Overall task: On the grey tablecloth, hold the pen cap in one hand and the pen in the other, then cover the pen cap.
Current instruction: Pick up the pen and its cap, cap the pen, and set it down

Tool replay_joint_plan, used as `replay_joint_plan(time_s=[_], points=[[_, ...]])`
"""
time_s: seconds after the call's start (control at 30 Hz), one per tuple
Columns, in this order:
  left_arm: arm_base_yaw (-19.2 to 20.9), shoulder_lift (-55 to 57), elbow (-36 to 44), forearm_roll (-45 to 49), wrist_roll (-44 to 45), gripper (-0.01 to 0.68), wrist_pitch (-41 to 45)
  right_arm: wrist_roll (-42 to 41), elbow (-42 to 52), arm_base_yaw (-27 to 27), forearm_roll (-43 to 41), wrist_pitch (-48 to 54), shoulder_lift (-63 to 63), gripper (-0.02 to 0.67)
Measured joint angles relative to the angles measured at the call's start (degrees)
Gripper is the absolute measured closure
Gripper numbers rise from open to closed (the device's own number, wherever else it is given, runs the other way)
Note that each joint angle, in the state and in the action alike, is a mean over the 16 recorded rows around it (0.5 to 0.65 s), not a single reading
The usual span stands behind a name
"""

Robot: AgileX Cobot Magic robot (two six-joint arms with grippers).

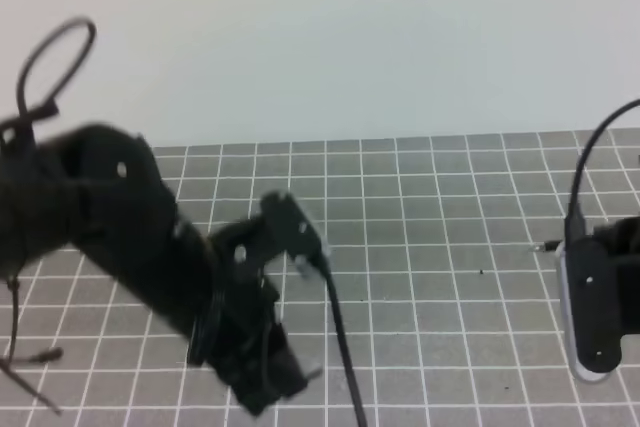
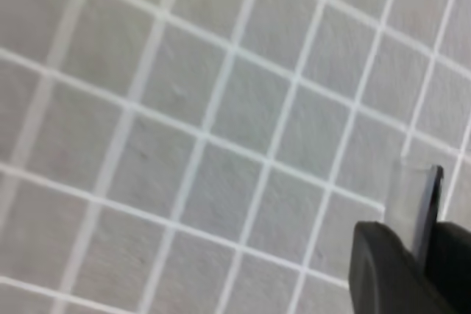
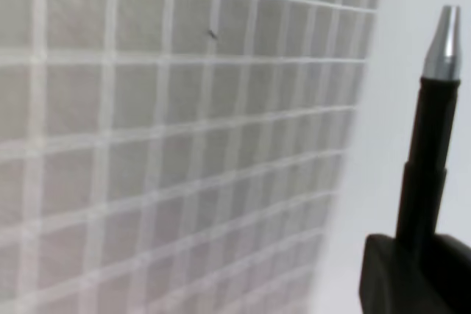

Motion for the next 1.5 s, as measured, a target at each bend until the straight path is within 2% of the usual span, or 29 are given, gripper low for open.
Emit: replay_joint_plan(time_s=[0.23,0.47,0.77,1.0,1.17,1.5], points=[[0.0,1.9,-6.6,2.9,-2.7,0.594,3.7,3.9,0.1,2.5,-9.8,-3.2,1.0,0.571],[0.0,4.8,-12.0,6.3,-4.8,0.594,7.2,9.8,0.1,9.5,-16.1,-1.7,3.1,0.571],[0.0,6.7,-16.5,5.7,-3.4,0.595,9.3,28.7,0.1,20.5,-30.0,7.8,8.5,0.572],[0.0,6.8,-17.6,4.3,-2.2,0.595,9.3,42.5,0.1,25.3,-39.5,11.9,11.0,0.572],[0.0,6.8,-17.6,3.7,-2.6,0.595,9.3,43.8,0.1,26.8,-42.1,11.7,11.2,0.572],[0.0,6.8,-17.7,1.6,-2.9,0.595,9.3,38.3,0.1,27.1,-42.8,10.0,11.2,0.572]])
